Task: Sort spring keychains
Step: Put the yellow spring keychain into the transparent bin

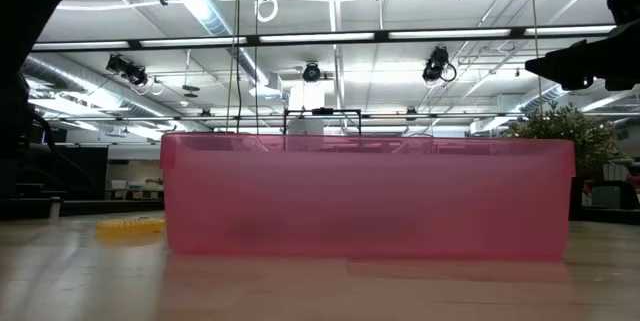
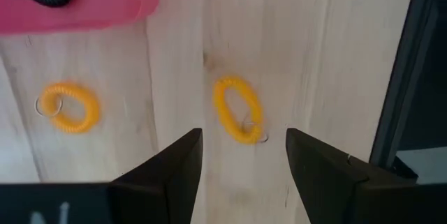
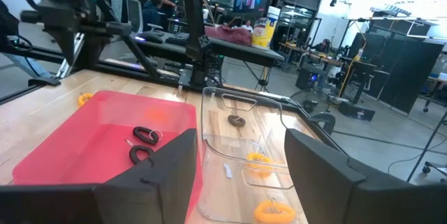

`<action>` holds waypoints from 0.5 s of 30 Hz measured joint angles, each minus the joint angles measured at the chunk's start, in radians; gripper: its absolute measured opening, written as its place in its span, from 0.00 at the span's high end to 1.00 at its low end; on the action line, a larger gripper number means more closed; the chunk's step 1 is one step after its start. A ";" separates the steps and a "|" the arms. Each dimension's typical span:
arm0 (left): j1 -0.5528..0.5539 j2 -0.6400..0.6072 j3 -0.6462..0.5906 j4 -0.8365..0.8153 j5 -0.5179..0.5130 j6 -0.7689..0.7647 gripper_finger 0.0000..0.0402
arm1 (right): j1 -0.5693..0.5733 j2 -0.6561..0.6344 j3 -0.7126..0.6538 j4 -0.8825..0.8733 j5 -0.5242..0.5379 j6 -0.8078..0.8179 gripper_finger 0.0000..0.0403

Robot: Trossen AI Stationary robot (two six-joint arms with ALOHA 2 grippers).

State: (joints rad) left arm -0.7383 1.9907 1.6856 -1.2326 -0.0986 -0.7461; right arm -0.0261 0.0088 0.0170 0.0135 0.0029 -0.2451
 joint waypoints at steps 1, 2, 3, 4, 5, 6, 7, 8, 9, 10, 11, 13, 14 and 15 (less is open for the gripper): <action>0.000 0.009 0.015 -0.008 -0.002 0.004 0.48 | 0.000 0.000 0.000 0.000 0.000 0.000 0.45; 0.000 0.020 0.027 -0.014 -0.002 0.010 0.48 | 0.000 0.000 0.000 0.000 0.000 0.000 0.45; 0.001 0.029 0.038 -0.019 -0.002 0.020 0.48 | 0.000 0.000 0.000 0.000 0.000 0.000 0.45; 0.001 0.036 0.044 -0.021 -0.002 0.026 0.48 | 0.000 0.000 0.000 0.000 0.000 0.000 0.45; 0.002 0.039 0.048 -0.023 -0.002 0.030 0.48 | 0.000 0.000 0.000 0.000 0.000 0.000 0.45; 0.002 0.040 0.048 -0.024 -0.002 0.033 0.48 | 0.000 0.000 0.000 0.000 0.000 0.000 0.45; 0.002 0.040 0.048 -0.025 -0.002 0.033 0.48 | 0.000 0.000 0.000 0.000 0.000 0.000 0.45; 0.005 0.039 0.045 -0.024 -0.002 0.033 0.48 | 0.000 0.000 0.000 0.000 0.000 0.000 0.45; 0.006 0.040 0.043 -0.029 -0.002 0.033 0.48 | 0.000 0.000 0.000 0.000 0.000 0.000 0.45; 0.007 0.040 0.043 -0.038 -0.002 0.030 0.48 | 0.000 0.000 0.000 0.000 0.000 0.000 0.45; 0.008 0.040 0.042 -0.049 -0.005 0.027 0.48 | 0.000 0.000 0.000 0.000 0.000 0.000 0.45; 0.008 0.040 0.042 -0.052 -0.006 0.025 0.48 | 0.000 0.000 0.000 0.000 0.000 0.000 0.45; 0.008 0.040 0.042 -0.053 -0.006 0.025 0.48 | 0.000 0.000 0.000 0.000 0.000 0.000 0.45; 0.008 0.040 0.042 -0.054 -0.006 0.025 0.48 | 0.000 0.000 0.000 0.000 0.000 0.000 0.45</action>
State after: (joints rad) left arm -0.7303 2.0308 1.7279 -1.2865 -0.1043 -0.7212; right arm -0.0261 0.0090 0.0170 0.0135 0.0032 -0.2451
